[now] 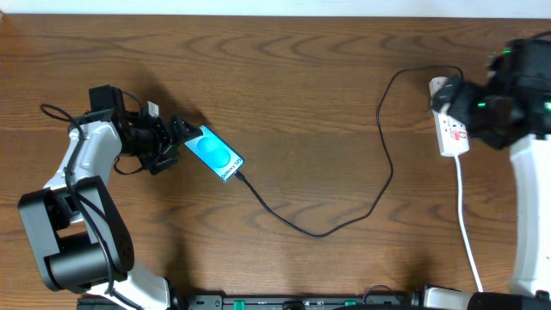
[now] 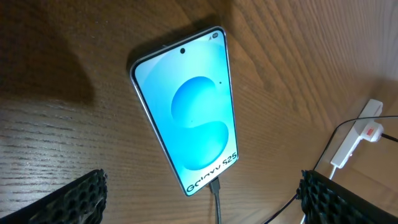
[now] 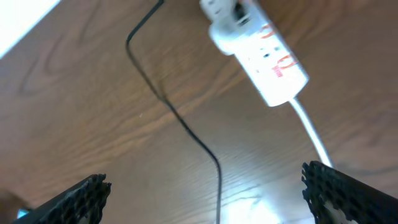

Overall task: Plug charger to phone and switch on socket
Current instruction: 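Move the right gripper over the white power strip's switch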

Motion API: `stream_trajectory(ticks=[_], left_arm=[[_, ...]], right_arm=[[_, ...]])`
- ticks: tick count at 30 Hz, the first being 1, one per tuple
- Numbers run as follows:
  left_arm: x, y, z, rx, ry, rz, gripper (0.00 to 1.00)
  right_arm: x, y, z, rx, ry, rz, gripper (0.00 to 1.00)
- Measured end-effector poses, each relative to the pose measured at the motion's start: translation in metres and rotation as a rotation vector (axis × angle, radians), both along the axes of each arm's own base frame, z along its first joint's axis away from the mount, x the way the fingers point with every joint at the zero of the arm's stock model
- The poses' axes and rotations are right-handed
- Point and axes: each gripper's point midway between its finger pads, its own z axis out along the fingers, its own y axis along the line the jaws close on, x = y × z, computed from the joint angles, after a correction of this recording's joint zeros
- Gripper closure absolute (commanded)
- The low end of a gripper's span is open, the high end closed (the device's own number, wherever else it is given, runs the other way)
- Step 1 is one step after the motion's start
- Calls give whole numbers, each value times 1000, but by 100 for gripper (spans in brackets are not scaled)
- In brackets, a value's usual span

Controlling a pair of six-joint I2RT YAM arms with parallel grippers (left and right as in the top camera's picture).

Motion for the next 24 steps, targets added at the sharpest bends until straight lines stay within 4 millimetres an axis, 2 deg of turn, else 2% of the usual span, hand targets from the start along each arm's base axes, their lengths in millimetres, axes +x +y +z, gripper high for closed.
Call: stream_trajectory(ticks=[6, 11, 14, 18, 21, 23, 24], left_arm=[[0, 0, 0, 0, -1, 0, 8], [0, 0, 0, 0, 0, 0, 8], [0, 0, 0, 0, 0, 0, 8], [0, 0, 1, 1, -2, 0, 8], [0, 0, 1, 1, -4, 0, 8], [0, 0, 1, 1, -5, 0, 8], [0, 0, 1, 1, -5, 0, 8]], right_arm=[[-17, -46, 18, 26, -22, -57, 1], [-27, -80, 44, 32, -98, -71, 1], [-24, -85, 50, 38, -118, -32, 1], [-7, -85, 30, 103, -57, 49, 1], [10, -87, 4, 169, 10, 105, 1], [26, -92, -24, 227, 81, 152, 1], [29, -93, -31, 245, 106, 165, 1]])
